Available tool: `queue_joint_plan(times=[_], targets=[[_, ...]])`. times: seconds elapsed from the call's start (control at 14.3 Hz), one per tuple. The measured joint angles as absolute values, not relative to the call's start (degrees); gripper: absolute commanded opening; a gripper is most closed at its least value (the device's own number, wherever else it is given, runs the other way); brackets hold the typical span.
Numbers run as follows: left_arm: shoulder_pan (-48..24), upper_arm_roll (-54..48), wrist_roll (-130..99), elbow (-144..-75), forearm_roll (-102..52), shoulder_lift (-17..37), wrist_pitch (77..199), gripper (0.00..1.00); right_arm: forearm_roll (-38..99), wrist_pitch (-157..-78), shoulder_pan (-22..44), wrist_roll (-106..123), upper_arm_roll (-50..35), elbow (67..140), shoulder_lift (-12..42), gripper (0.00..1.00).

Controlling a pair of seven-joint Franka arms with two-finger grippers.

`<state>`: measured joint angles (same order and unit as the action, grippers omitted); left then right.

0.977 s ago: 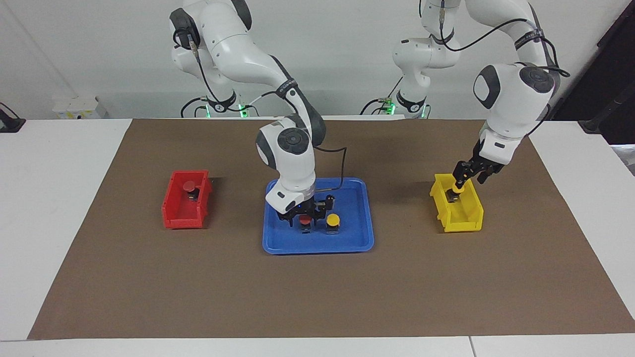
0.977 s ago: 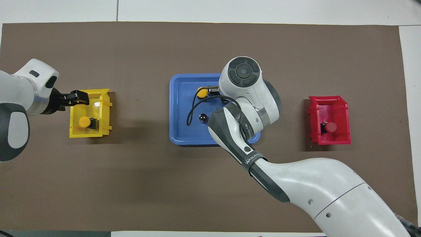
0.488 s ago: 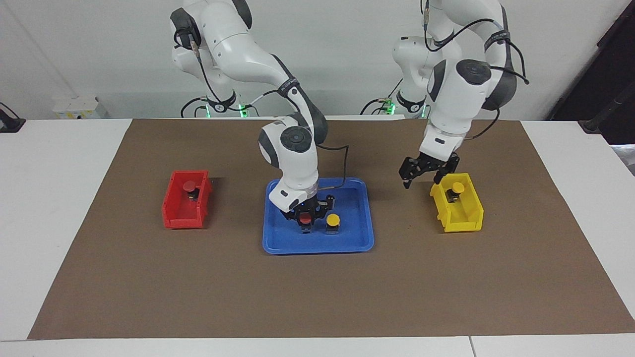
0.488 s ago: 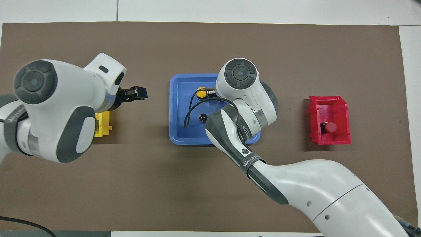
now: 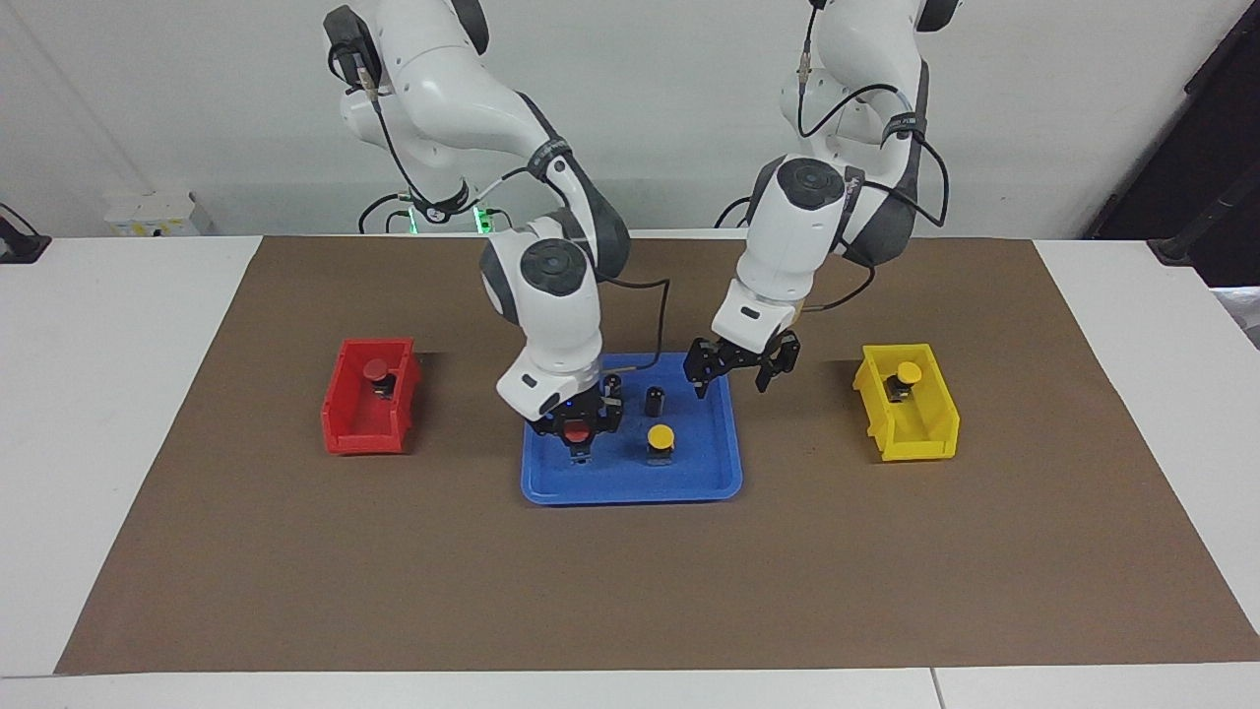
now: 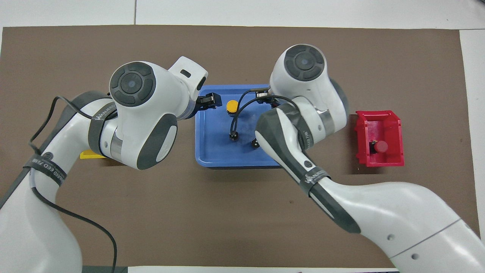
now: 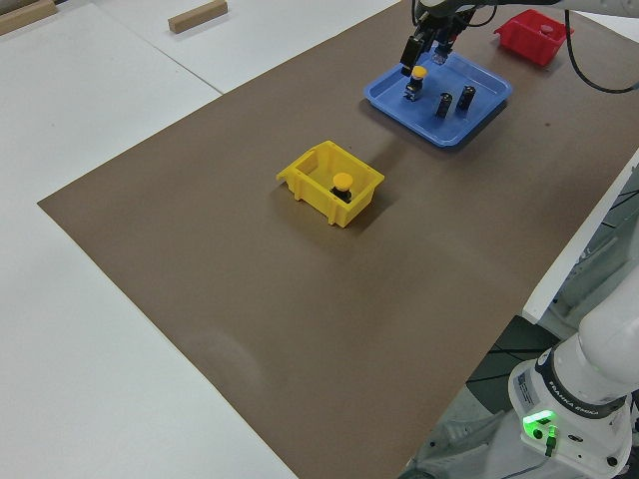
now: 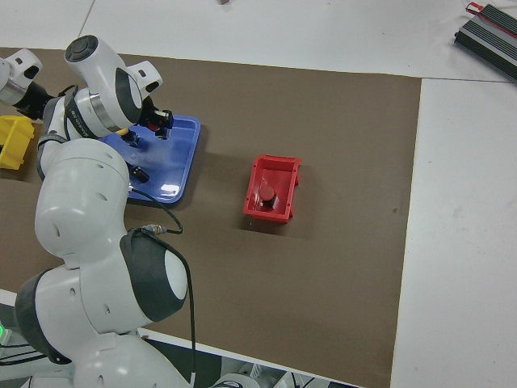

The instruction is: Sort red and yellow buttons by color

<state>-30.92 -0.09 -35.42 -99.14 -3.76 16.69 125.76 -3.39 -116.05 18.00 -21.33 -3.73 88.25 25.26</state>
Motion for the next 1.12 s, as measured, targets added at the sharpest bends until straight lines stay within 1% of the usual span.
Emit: queue_joint_plan(times=[0.14,0.28,0.42,0.49,0.56,0.63,0.7,0.91,1.12], targets=[[-32.9,-0.1,-38.2,-96.1,-3.8,20.8,126.5,1.00,-3.4,-111.6,11.6,-13.8,-3.7,90.5,20.2,0.05],[-35.4,-0.1,-40.9,-93.9,-3.8,24.7,128.2,0.99,-3.4,-110.4,5.1,-6.7,-3.7,96.4,15.1,0.05],[-36.8,-0.1,-42.2,-92.9,-3.8,26.7,129.0,0.93,-3.4,-110.7,0.5,-2.7,-3.7,101.7,12.5,0.05],[-37.2,0.0,-42.8,-92.7,-3.8,27.3,129.4,0.86,-3.4,-111.4,-1.1,-1.6,-3.7,103.6,11.9,0.05],[-37.3,0.0,-43.1,-92.6,-3.8,27.7,129.7,0.75,-3.4,-112.3,-2.4,-0.5,-3.7,105.0,11.6,0.05],[-37.3,0.1,-43.3,-92.6,-3.8,27.9,129.8,0.68,-3.4,-113.6,-3.6,0.6,-3.8,106.3,11.4,0.05],[-37.3,0.1,-43.3,-92.6,-3.8,28.1,129.8,0.65,-3.4,-115.1,-4.6,1.5,-3.8,107.7,11.2,0.05],[-37.2,0.4,-43.4,-92.6,-3.8,28.2,129.8,0.64,-3.4,-119.3,-5.6,2.1,-3.9,111.8,10.5,0.05],[-37.2,0.6,-43.5,-92.6,-3.8,28.2,129.9,0.64,-3.4,-121.2,-5.5,2.1,-4.2,114.3,10.2,0.05]])
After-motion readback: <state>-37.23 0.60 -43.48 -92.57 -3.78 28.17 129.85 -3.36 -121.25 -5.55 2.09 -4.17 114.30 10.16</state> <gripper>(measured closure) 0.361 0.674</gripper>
